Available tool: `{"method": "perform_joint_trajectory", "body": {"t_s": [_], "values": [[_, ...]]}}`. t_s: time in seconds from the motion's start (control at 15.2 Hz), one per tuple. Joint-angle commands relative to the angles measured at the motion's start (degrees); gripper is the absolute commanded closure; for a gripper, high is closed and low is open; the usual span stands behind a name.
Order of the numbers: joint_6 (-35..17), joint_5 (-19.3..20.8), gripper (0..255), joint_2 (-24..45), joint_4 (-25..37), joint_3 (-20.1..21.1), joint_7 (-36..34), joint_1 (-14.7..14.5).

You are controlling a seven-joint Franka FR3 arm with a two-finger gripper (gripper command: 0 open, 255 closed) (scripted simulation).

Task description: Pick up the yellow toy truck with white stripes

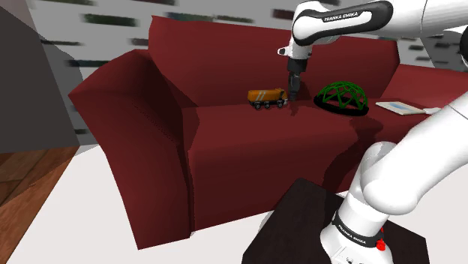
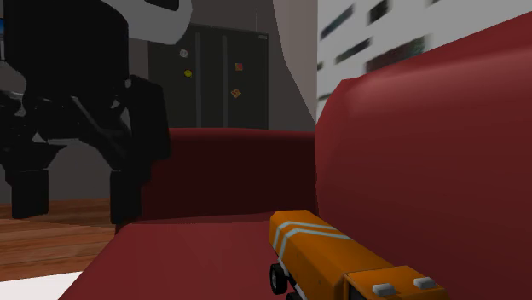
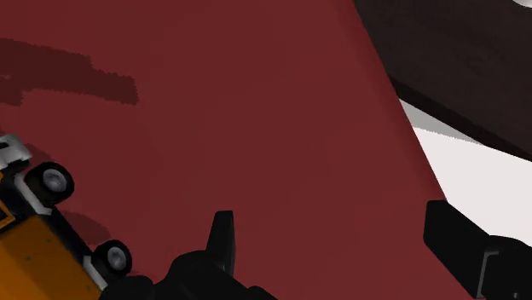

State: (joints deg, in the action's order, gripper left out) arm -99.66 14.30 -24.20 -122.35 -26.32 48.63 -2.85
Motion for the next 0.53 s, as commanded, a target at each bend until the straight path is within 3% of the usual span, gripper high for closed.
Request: {"method": "perform_joint_trajectory", "body": {"t_s": [0.0, 0.46], "values": [[-1.1, -0.6, 0, 4.5, 3.6, -2.7, 5.7, -0.8], [-3.1, -7.7, 0, 22.2, 18.2, -10.6, 26.2, -1.6]]}}
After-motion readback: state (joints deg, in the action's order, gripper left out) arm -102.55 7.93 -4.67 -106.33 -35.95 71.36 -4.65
